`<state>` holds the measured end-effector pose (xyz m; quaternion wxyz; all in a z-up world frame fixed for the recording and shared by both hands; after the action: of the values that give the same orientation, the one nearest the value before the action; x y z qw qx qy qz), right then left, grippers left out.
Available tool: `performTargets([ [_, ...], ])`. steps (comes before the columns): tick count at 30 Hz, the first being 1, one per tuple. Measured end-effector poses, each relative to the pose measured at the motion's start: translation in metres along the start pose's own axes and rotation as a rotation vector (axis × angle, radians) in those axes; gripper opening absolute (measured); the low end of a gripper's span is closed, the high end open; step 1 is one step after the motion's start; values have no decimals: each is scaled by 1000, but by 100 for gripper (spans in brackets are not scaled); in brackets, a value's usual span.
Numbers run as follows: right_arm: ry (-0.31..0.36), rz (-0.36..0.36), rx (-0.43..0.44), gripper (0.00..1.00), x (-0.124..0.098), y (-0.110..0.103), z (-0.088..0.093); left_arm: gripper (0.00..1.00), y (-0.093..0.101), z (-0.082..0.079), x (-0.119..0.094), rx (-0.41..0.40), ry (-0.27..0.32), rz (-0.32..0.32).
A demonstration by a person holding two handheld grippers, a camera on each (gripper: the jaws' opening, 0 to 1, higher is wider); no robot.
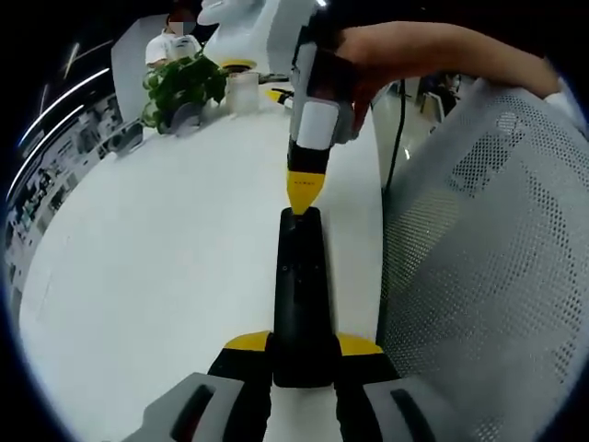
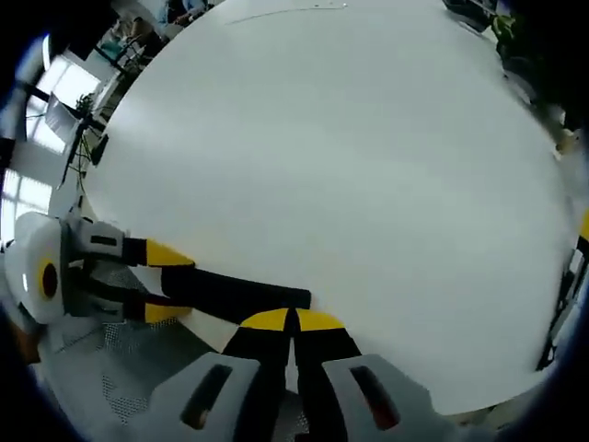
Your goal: Press the specified remote control buttons in sequence, fully releasing each button before pressing the next.
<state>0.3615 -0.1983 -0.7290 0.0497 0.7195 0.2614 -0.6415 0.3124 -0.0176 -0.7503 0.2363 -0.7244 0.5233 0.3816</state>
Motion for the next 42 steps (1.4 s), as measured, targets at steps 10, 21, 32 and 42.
performTargets([
  [10,-38,-49,64,0,-1,1,3,25,0,0,0,1,2,0],
  [21,-5,-52,96,0,-3,5,1,25,0,0,0,0,3,0],
  [32,-15,-89,90,0,0,0,0,25,0,1,0,1,5,1],
  [42,-26,-89,75,0,2,-1,0,25,0,1,0,2,3,2],
])
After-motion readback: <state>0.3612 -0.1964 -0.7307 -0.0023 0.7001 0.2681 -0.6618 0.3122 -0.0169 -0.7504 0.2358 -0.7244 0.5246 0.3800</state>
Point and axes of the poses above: the point that each gripper's makers call its tool centre point, and the gripper's own axes: x roughly forward along the fingers, y roughly to its right, z roughly out of its underside, the point moved 10 cm from there along -x, roughly backward along the fingers, and after that the axes turned 4 degrees about -x, right-handed, at the moved point
